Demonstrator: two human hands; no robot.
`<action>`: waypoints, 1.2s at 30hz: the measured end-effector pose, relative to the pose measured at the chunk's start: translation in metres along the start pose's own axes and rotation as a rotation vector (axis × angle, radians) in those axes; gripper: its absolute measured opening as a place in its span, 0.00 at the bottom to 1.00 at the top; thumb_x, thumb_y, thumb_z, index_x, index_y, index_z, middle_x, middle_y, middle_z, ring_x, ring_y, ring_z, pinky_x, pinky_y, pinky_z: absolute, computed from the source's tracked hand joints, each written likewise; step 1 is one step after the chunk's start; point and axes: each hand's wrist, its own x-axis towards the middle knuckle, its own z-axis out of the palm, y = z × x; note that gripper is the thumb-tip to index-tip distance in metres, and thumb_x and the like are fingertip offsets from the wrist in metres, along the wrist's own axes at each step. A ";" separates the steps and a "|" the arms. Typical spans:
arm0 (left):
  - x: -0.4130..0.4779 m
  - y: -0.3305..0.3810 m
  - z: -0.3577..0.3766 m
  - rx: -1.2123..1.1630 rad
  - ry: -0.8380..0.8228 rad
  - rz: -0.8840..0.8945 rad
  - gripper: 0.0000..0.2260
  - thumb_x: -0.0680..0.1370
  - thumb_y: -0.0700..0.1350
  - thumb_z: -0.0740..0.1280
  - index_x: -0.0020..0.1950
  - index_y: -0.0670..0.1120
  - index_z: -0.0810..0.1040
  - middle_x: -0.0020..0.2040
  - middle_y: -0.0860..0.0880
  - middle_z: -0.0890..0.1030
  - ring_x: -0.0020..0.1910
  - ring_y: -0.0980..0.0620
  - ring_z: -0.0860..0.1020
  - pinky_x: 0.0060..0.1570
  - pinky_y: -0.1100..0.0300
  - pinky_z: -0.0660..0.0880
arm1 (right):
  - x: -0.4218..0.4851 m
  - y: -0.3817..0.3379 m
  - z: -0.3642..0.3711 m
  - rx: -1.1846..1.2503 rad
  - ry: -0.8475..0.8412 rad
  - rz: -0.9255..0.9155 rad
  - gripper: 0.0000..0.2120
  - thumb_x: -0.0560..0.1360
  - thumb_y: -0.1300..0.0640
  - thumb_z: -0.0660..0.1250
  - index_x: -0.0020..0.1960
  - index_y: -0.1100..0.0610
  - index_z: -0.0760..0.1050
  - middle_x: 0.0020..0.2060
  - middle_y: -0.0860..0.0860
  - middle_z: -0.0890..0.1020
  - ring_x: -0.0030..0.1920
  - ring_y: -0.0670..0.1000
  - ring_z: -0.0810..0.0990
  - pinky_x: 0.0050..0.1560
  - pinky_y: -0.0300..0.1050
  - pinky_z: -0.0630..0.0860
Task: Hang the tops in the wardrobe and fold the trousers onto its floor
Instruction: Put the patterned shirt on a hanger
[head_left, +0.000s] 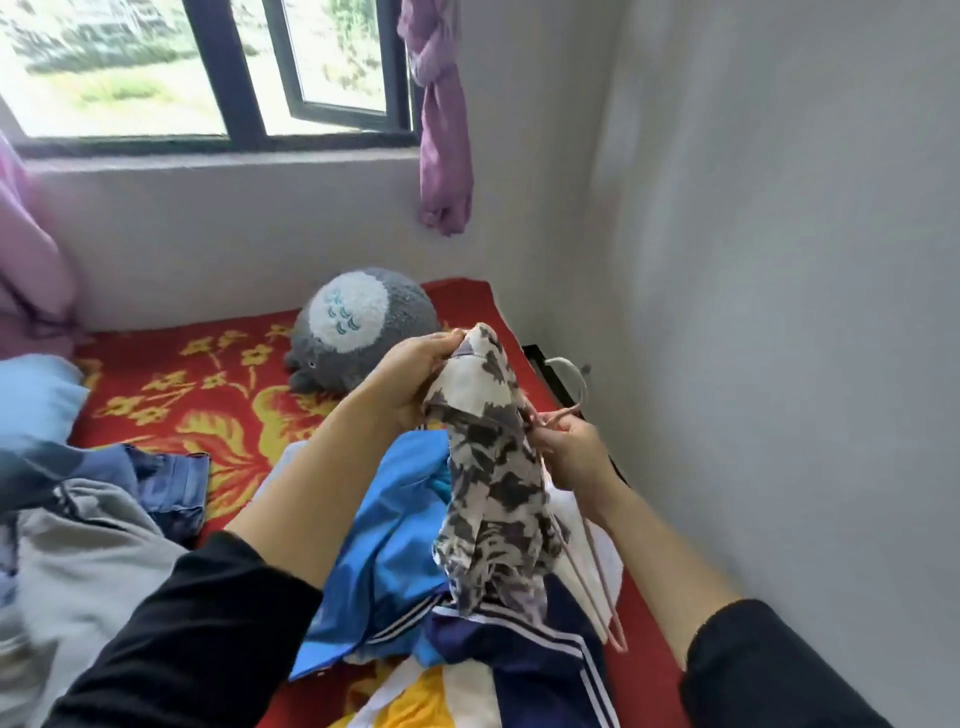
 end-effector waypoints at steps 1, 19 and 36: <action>-0.006 0.011 0.000 -0.050 0.050 -0.007 0.10 0.82 0.45 0.57 0.46 0.43 0.75 0.39 0.45 0.77 0.33 0.50 0.78 0.30 0.63 0.77 | -0.001 -0.008 0.004 0.092 -0.040 -0.010 0.05 0.68 0.63 0.67 0.44 0.61 0.74 0.25 0.48 0.73 0.22 0.43 0.69 0.21 0.35 0.65; -0.094 0.115 -0.119 0.006 0.826 0.496 0.18 0.77 0.29 0.52 0.49 0.44 0.79 0.49 0.41 0.80 0.33 0.51 0.80 0.33 0.60 0.78 | 0.021 -0.143 0.093 0.020 0.055 -0.214 0.14 0.76 0.58 0.65 0.31 0.56 0.74 0.26 0.49 0.75 0.30 0.51 0.73 0.32 0.43 0.70; -0.150 0.078 -0.167 1.217 0.807 0.104 0.13 0.78 0.46 0.64 0.33 0.49 0.75 0.30 0.52 0.74 0.33 0.49 0.73 0.34 0.59 0.68 | 0.028 -0.173 0.170 -0.236 -0.098 -0.285 0.10 0.70 0.57 0.73 0.33 0.61 0.78 0.32 0.54 0.81 0.31 0.51 0.79 0.39 0.49 0.79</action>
